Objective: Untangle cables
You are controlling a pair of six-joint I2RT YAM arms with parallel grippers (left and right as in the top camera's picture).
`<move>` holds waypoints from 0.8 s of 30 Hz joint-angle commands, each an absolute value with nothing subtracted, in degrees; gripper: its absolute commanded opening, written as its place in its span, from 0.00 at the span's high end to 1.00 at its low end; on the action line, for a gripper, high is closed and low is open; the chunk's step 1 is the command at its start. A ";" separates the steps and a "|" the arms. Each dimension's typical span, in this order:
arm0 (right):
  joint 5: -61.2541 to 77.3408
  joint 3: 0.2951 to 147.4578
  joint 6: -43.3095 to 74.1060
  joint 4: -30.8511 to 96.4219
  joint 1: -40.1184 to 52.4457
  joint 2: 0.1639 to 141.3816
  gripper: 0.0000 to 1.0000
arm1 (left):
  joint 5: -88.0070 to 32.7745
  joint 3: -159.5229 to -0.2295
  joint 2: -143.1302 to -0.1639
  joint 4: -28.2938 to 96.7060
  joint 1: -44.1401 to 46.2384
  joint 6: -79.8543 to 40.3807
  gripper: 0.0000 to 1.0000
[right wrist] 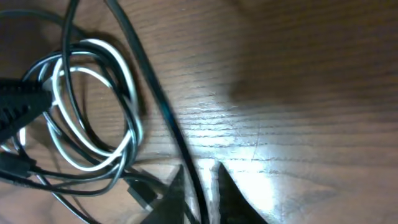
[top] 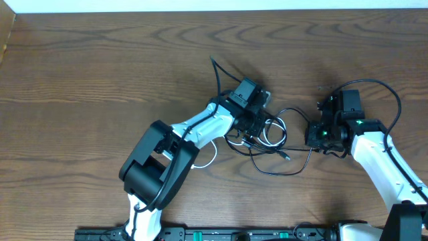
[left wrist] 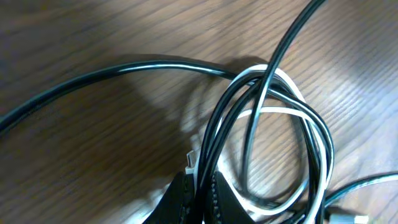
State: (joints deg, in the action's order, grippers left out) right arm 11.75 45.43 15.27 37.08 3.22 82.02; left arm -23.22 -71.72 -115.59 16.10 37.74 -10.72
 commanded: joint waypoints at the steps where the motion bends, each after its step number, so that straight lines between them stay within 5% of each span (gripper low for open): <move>1: 11.16 46.39 14.09 36.75 3.05 81.97 0.60 | -22.81 -71.24 -110.19 18.61 35.27 -10.85 0.92; 4: 23.22 46.39 11.16 34.17 3.11 81.97 0.27 | -25.52 -71.24 -106.08 21.12 34.26 -10.83 0.92; 5: 29.93 46.39 7.07 32.88 3.16 81.97 0.27 | -26.13 -71.24 -105.12 21.76 34.24 -10.83 0.92; 9: 42.87 46.39 2.66 28.42 3.97 81.97 0.31 | -30.15 -71.24 -103.28 23.29 34.41 -10.83 0.92; 16: 33.41 46.39 2.85 25.39 6.20 82.00 0.60 | -40.36 -71.26 -102.61 23.07 34.39 -10.72 0.92; 24: 27.11 46.37 4.23 22.94 6.96 82.00 0.60 | -44.60 -71.24 -98.00 23.11 34.41 -9.06 0.92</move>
State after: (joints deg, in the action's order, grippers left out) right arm 29.19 45.56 4.12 23.90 6.57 82.02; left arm -40.95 -71.33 -102.17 22.98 34.35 -10.41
